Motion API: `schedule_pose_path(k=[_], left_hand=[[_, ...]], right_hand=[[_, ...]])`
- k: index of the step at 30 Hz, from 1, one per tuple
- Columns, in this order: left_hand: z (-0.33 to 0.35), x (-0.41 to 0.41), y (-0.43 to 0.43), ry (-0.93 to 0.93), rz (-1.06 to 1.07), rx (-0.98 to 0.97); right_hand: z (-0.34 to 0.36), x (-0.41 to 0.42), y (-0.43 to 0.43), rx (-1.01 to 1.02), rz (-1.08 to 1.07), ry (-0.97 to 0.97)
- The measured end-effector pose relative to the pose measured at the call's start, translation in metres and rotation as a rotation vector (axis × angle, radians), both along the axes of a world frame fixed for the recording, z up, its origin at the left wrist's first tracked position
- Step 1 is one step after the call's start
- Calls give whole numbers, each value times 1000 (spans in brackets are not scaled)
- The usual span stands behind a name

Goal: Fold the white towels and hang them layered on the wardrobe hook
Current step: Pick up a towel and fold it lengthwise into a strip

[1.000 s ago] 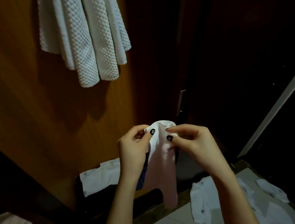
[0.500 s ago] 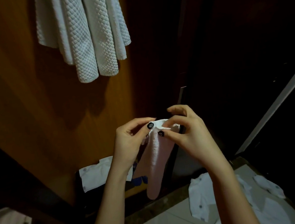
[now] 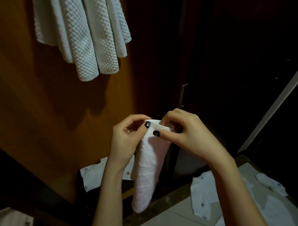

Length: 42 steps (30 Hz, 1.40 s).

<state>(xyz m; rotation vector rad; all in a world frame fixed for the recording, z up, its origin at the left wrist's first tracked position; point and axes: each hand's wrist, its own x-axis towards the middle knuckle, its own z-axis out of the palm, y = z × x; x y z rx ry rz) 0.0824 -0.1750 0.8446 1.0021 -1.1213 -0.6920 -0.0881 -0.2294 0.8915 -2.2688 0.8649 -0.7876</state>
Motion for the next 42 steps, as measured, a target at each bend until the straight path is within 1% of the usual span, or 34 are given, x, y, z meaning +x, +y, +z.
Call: schedule_pose_path(k=[3, 5, 8, 11, 15, 18, 20, 21, 23, 25, 27, 28, 30, 32, 34, 38, 42], left_hand=[[-1, 3, 2, 22, -10, 15], [-1, 7, 2, 59, -25, 18], [2, 9, 2, 92, -84, 3], [6, 5, 1, 12, -55, -46], [8, 1, -2, 6, 29, -56], [9, -10, -3, -71, 78, -65], [10, -16, -3, -63, 117, -75], [11, -17, -4, -36, 103, -72], [12, -16, -3, 15, -9, -21], [10, -18, -2, 28, -119, 52], [10, -21, 0, 55, -98, 62], [11, -22, 0, 80, -69, 47], [12, -22, -1, 119, -45, 22], [14, -22, -3, 104, -29, 10], [15, -26, -4, 80, -16, -3], [13, -25, -2, 130, 46, -68], [9, -21, 2, -57, 71, -44]], right_hand=[[10, -5, -2, 55, 186, 151], [15, -4, -2, 98, 282, 146], [17, -6, -4, 94, 322, 90], [11, -4, -5, 145, 271, -12], [1, 0, -5, 199, 145, -297], [-6, 1, -3, 205, 56, -463], [-9, 5, -1, 154, 5, -501], [-9, 7, 1, 121, -20, -508], [-7, 11, 1, 68, -48, -525], [-4, 12, -1, 13, -74, -548], [-1, 11, -3, -7, -95, -573], [-1, 11, -4, 36, -85, -594], [0, 10, -4, 227, -39, -605], [-2, 8, -5, 382, 22, -579], [-5, 7, -4, 389, 28, -613], [-6, 3, -7, 383, -3, -701], [-5, 0, -14, 385, -20, -745]])
